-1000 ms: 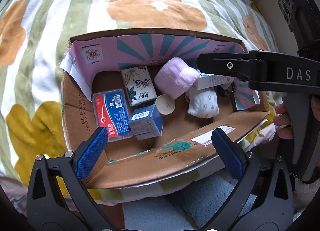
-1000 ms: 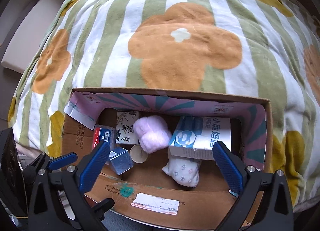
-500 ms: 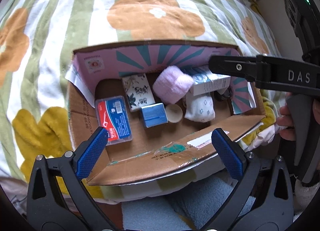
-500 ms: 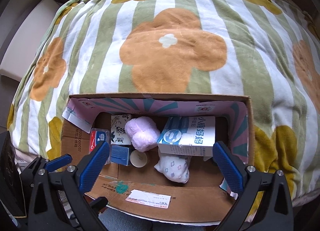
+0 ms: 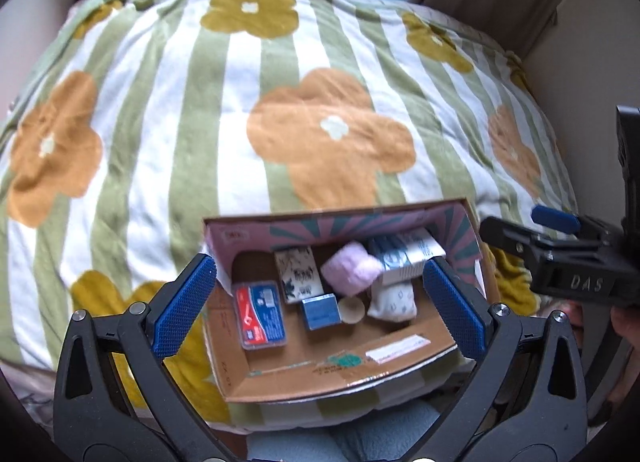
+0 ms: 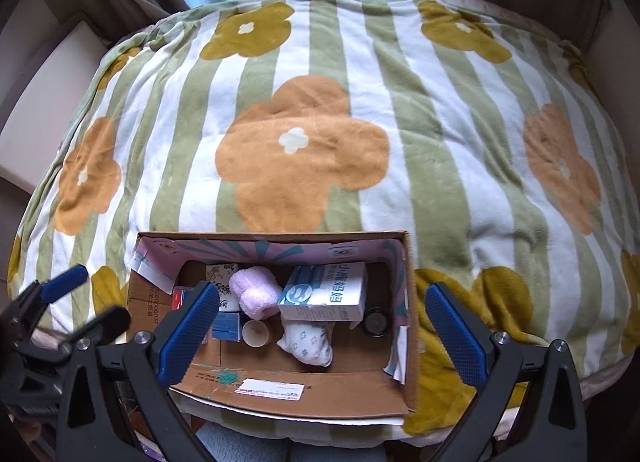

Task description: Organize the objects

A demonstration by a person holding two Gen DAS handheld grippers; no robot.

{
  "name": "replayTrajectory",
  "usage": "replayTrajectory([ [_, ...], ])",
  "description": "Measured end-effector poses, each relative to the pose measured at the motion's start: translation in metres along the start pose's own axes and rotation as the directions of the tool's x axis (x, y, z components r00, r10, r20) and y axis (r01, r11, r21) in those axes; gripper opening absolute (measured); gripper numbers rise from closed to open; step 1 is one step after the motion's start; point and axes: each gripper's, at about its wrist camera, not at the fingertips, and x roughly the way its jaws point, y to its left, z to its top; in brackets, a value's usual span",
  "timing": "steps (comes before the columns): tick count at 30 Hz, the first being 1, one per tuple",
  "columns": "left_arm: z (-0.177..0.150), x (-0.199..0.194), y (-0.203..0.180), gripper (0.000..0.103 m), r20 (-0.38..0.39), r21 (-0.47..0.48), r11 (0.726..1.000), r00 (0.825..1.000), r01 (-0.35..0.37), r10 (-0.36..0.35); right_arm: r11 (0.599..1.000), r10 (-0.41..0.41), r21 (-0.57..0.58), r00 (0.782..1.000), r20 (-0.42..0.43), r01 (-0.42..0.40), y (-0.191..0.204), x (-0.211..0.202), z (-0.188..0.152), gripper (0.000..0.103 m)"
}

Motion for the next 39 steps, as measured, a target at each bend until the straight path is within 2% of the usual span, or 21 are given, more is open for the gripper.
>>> replayTrajectory([
  [5, 0.009, -0.004, 0.001, 0.103, 0.037, -0.024, 1.0, 0.999, 0.014, -0.013, 0.999, -0.038, -0.004, 0.999, 0.03, 0.038, -0.003, -0.007, -0.002, 0.102],
  [39, 0.006, 0.014, 0.006, 0.103, 0.006, -0.003, 1.0, 1.0, 0.01, -0.01, 0.996, -0.084, 0.0, 0.995, 0.052, 0.085, -0.01, -0.003, 0.005, 0.102],
])
